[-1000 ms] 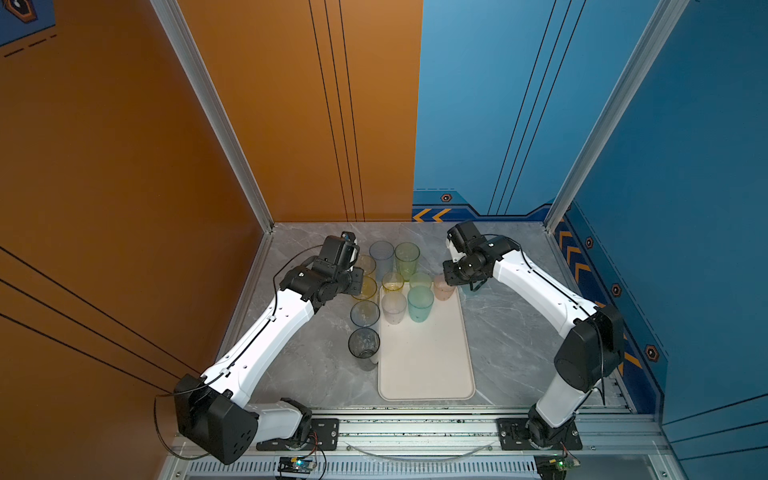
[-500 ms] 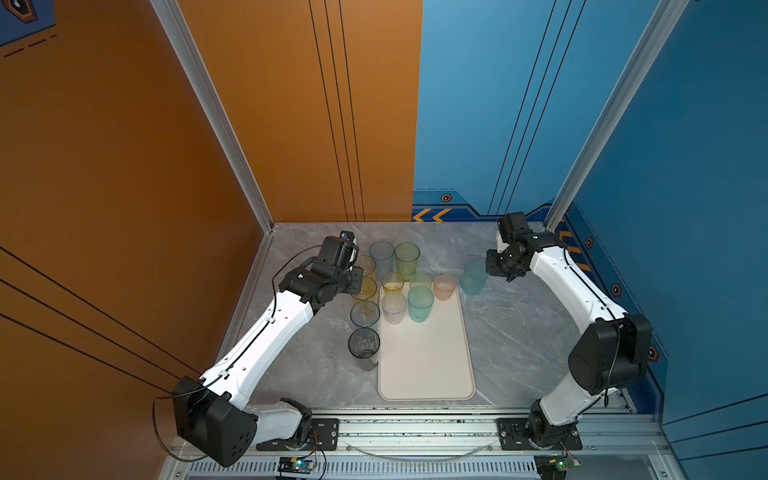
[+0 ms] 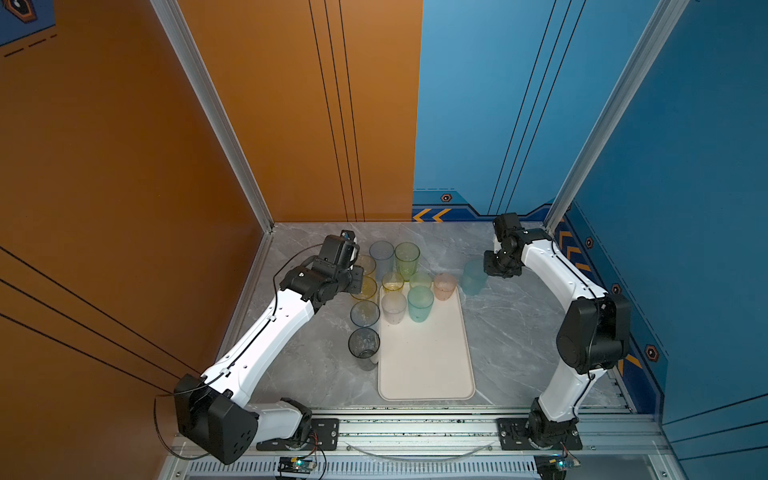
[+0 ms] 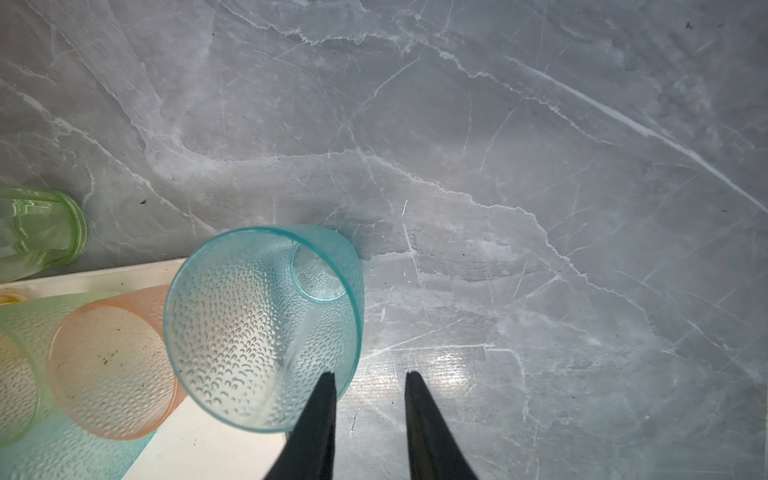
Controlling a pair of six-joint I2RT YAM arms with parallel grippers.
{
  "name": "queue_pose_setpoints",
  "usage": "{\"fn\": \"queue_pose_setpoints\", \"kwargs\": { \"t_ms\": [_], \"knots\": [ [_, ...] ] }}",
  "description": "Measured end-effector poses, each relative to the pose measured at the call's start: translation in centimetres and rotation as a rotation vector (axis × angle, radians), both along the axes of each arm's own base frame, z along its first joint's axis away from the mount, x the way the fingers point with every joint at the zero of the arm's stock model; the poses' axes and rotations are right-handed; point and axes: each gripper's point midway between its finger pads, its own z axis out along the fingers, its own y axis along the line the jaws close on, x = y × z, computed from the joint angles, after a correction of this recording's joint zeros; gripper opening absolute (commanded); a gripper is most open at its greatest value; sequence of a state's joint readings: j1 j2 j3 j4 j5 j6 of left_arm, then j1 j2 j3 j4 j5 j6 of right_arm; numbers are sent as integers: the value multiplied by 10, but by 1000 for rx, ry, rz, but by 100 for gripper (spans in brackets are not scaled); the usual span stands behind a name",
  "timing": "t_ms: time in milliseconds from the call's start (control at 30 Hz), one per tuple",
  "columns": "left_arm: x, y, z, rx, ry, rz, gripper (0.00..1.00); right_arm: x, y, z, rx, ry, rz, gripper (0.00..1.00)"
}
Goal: Place the glasses into the tray
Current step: 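Open right gripper to release the teal glass and raise it away, then move right gripper to the second teal glass and grasp it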
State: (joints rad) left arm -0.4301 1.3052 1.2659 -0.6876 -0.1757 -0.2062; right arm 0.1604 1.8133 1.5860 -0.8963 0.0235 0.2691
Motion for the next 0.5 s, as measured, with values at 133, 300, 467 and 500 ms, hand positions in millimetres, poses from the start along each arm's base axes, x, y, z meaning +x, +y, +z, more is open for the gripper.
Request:
{"fn": "queue_pose_setpoints", "kwargs": {
  "t_ms": [133, 300, 467, 500],
  "knots": [
    [0, 0, 0, 0, 1, 0, 18, 4, 0, 0, -1, -1, 1, 25],
    [2, -1, -2, 3, 7, 0, 18, 9, 0, -2, -1, -2, 1, 24],
    [3, -1, -5, 6, 13, 0, 18, 13, 1, -12, -4, 20, 1, 22],
    [3, -1, -5, 6, 13, 0, 18, 13, 1, -14, -5, 26, 1, 22]
  ]
}}
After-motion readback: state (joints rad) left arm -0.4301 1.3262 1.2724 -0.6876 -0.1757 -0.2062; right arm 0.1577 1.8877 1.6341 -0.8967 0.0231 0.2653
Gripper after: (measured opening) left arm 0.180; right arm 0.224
